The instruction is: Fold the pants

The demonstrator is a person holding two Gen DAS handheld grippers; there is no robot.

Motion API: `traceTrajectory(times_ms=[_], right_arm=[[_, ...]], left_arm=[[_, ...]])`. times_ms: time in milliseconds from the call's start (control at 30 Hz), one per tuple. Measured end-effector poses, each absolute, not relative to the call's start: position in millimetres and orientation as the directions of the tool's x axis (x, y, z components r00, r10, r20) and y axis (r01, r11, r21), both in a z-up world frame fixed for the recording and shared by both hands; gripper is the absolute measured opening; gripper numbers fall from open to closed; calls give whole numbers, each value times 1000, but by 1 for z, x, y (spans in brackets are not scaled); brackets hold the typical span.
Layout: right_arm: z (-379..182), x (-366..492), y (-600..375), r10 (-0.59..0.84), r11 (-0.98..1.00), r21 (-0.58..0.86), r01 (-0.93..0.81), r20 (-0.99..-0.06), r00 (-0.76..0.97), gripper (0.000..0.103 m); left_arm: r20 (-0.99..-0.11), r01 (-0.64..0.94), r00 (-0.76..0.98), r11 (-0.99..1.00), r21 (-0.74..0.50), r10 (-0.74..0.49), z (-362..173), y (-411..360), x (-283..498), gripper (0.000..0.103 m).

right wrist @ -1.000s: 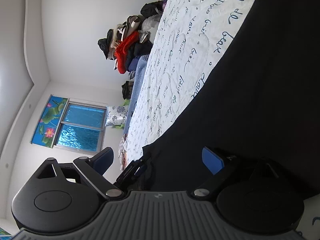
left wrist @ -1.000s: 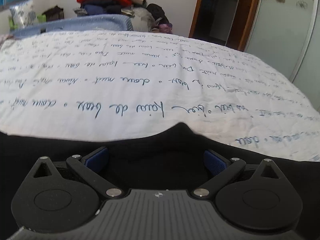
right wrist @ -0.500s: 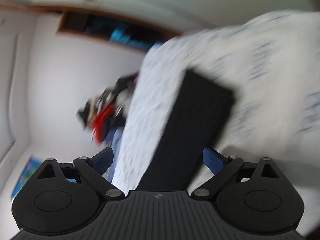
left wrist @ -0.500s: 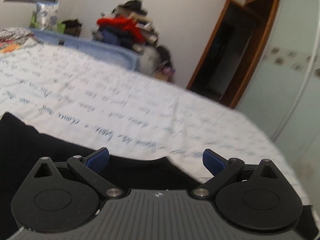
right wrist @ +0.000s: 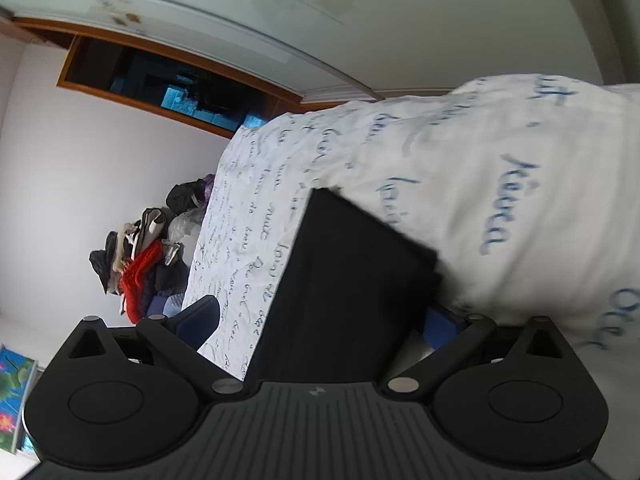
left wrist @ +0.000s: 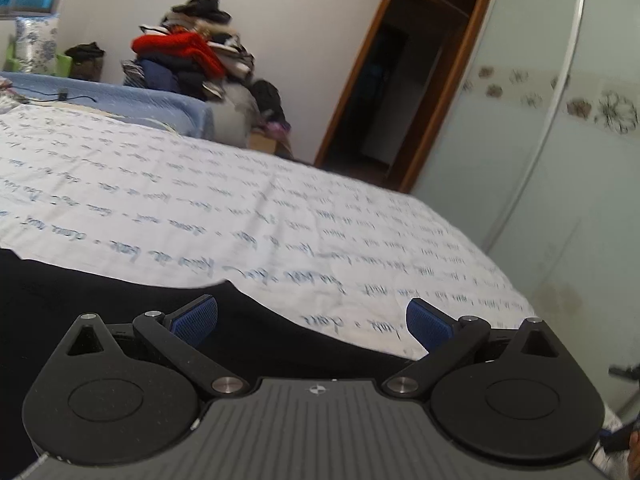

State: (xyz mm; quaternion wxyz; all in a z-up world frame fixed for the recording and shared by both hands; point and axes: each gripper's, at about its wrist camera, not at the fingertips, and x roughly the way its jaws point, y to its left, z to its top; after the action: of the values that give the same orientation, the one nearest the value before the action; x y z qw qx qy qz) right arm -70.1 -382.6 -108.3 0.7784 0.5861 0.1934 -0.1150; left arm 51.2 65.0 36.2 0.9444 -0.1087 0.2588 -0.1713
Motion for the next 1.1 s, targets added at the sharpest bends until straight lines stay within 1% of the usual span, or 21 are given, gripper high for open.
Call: traceTrajectory(times_ms=[67, 167, 233, 333, 367, 433, 467, 500, 633, 800, 1100], right_arm=[[-107, -68, -378, 37, 299, 872, 387, -416, 908, 103], [-112, -66, -382, 11, 312, 866, 390, -414, 910, 103], [-114, -62, -384, -15, 331, 862, 383, -401, 916, 103], [-108, -53, -382, -50, 389, 833, 393, -407, 912, 103], [-106, -46, -378, -55, 435, 813, 388, -406, 912, 100], [-109, -34, -371, -31, 496, 781, 381, -422, 906, 63], [-114, -28, -370, -12, 496, 772, 397, -451, 892, 31], [-119, -26, -372, -9, 477, 770, 424, -478, 878, 19], [-132, -36, -386, 17, 396, 822, 410, -453, 891, 13], [-127, -40, -382, 9, 439, 800, 409, -459, 888, 11], [-115, -24, -374, -17, 492, 765, 416, -470, 883, 10]], left_arm=[[-476, 293, 794, 924, -246, -379, 36, 51, 51, 102], [-487, 342, 782, 921, -188, -390, 32, 28, 49, 102], [-510, 374, 760, 913, -165, -403, 29, 12, 51, 102], [-553, 401, 729, 906, -134, -404, 25, -16, 57, 102], [-566, 408, 721, 905, -118, -399, 23, -26, 59, 102], [-584, 425, 713, 901, -82, -389, 21, -43, 61, 102], [-584, 438, 711, 896, -67, -392, 21, -51, 61, 102], [-585, 446, 711, 893, -55, -391, 20, -57, 60, 102], [-621, 458, 683, 888, -44, -384, 12, -72, 61, 102], [-668, 458, 652, 888, -29, -358, 3, -85, 66, 101], [-697, 442, 641, 897, -9, -323, -1, -90, 70, 102]])
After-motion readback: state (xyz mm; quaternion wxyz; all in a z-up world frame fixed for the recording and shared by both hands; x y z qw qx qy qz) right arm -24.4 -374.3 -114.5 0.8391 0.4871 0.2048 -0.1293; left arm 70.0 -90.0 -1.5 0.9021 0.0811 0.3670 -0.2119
